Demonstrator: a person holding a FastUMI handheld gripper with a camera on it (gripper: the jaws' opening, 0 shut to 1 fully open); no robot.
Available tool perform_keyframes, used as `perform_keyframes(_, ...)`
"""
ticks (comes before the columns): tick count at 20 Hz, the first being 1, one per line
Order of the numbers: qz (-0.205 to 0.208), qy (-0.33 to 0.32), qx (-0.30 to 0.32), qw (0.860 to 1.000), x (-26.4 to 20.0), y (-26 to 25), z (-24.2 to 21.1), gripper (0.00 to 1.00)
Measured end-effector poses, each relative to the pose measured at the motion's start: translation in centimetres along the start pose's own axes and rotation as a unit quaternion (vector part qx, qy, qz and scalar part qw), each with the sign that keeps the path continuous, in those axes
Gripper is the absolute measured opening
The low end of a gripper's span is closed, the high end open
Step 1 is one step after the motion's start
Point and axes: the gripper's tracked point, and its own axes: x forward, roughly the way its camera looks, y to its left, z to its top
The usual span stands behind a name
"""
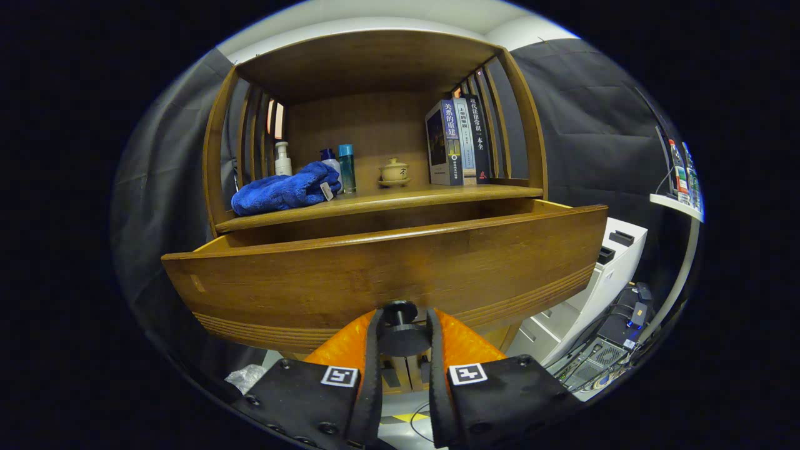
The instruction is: Pull open the drawer, take out the items inside it, and place them on the countertop above the cabinet.
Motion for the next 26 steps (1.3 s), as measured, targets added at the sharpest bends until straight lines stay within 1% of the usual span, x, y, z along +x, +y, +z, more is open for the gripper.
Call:
perform_keyframes(15,-0.009,0.002,-0.015,1.000,-2.6,-0.3,-1.0,0.40)
perform_keyframes(26,-0.009,0.003,-0.003,1.000,-4.0,-0.5,-1.6,0.40)
